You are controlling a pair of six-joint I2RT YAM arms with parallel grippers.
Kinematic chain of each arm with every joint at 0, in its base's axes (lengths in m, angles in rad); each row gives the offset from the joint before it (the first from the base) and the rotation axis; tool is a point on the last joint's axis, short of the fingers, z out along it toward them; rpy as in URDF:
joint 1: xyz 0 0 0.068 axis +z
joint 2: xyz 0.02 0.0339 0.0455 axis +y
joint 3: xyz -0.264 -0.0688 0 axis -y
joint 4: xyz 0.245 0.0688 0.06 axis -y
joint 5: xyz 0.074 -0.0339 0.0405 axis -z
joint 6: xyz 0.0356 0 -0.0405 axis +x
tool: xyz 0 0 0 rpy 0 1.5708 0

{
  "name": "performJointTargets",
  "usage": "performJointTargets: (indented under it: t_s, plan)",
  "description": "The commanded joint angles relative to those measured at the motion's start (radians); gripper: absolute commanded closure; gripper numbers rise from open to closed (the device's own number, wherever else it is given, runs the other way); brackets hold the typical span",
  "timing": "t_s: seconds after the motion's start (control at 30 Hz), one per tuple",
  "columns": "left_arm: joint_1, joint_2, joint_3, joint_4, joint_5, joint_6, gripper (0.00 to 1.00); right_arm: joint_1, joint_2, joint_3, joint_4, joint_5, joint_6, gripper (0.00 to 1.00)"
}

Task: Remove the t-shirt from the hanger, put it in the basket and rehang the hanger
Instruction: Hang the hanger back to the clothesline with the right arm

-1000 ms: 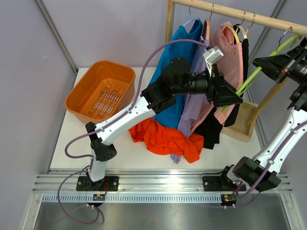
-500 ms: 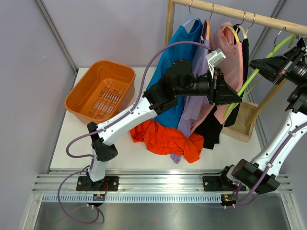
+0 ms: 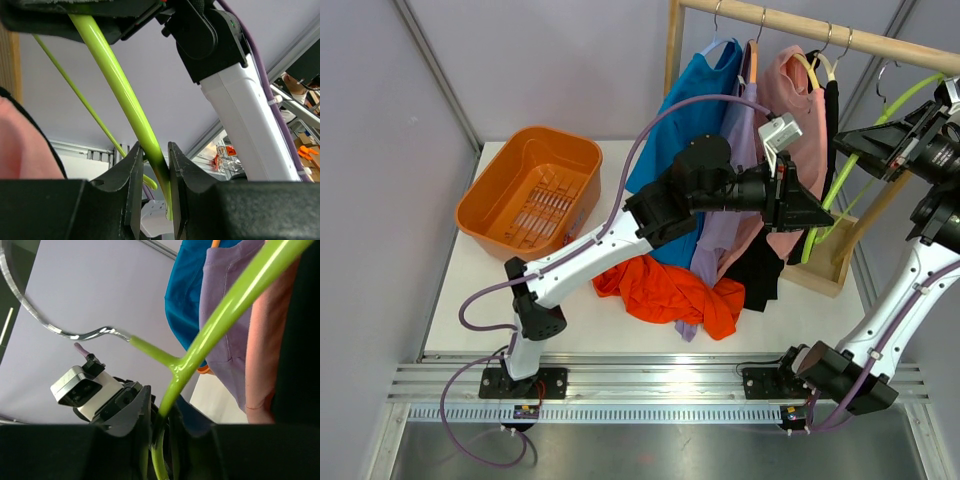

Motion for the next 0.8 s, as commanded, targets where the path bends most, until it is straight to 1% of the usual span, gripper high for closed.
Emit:
performJointTargets:
  t_s: [0.0,0.17,0.47,0.6,0.77]
  plan:
    - [-0.016,-0.026,0.05,0.099,-0.061,0.061,1.0,0.017,-0.06,0.0,0.085,-0.058,-0.04,0.72]
    - [-0.018,-0.014,0.083,0.078,-0.089,0.093,1.0,0.02,-0.074,-0.013,0.07,-0.061,-0.049,0.7]
    - [-0.02,-0.023,0.099,0.073,-0.23,0.146,1.0,0.029,-0.126,-0.049,0.01,-0.073,-0.097,0.62]
    - [-0.021,-0.024,0.091,0.075,-0.268,0.146,1.0,0.029,-0.151,-0.059,-0.01,-0.075,-0.11,0.61]
    - [-0.033,-0.047,0.053,0.101,-0.307,0.149,1.0,0.029,-0.175,-0.09,-0.041,-0.07,-0.124,0.62]
